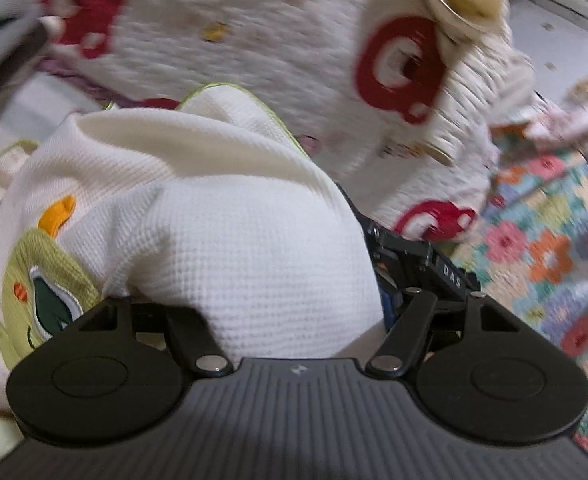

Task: Fold clothes

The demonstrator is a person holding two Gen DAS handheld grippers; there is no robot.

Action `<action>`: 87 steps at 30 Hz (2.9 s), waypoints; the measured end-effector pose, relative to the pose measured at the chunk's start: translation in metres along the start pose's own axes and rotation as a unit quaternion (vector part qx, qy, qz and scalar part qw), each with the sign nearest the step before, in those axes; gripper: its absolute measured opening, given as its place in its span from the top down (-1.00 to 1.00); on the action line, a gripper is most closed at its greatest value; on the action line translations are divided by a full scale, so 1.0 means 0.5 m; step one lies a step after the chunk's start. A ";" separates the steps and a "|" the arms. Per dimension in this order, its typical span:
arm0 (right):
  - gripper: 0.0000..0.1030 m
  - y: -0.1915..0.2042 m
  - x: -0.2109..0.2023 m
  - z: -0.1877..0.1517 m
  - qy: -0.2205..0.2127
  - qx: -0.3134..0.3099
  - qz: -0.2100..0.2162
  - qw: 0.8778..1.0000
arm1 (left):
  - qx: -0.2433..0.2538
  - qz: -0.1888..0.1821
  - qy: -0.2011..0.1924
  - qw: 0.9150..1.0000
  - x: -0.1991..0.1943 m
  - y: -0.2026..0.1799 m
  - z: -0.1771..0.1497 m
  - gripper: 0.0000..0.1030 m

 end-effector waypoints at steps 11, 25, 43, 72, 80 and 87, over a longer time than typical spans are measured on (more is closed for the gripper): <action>0.06 -0.087 -0.231 0.145 -0.172 -0.122 -0.308 0.928 | -0.001 0.000 0.097 0.995 0.253 -0.028 -0.037 -0.62; 0.07 -0.333 -0.298 -0.177 -0.098 -0.086 -0.461 0.878 | 0.093 0.228 0.087 0.965 0.096 0.293 -0.085 -0.63; 0.02 -0.311 -0.180 -0.335 0.068 -0.169 -0.529 0.829 | 0.187 0.251 0.114 0.943 0.158 0.416 -0.115 -0.87; 0.72 -0.360 -0.172 -0.176 -0.058 -0.243 -0.626 0.739 | 0.214 0.248 0.046 0.944 0.110 0.441 -0.032 0.88; 0.77 -0.213 -0.254 -0.094 -0.127 -0.322 -0.634 0.691 | 0.193 0.237 0.056 0.950 0.097 0.446 -0.041 0.88; 0.77 -0.175 -0.315 -0.027 -0.158 -0.333 -0.640 0.674 | 0.195 0.230 0.074 0.951 0.086 0.432 -0.067 0.74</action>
Point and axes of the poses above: each gripper's, at about its wrist camera, not at the fingertips, and x roughly the way its jaws point, y to its left, z to its top, the point moved 7 cm from there along x, roughly the way its jaws point, and after that the axes turned 7 degrees about -z, right-handed, at the moved point
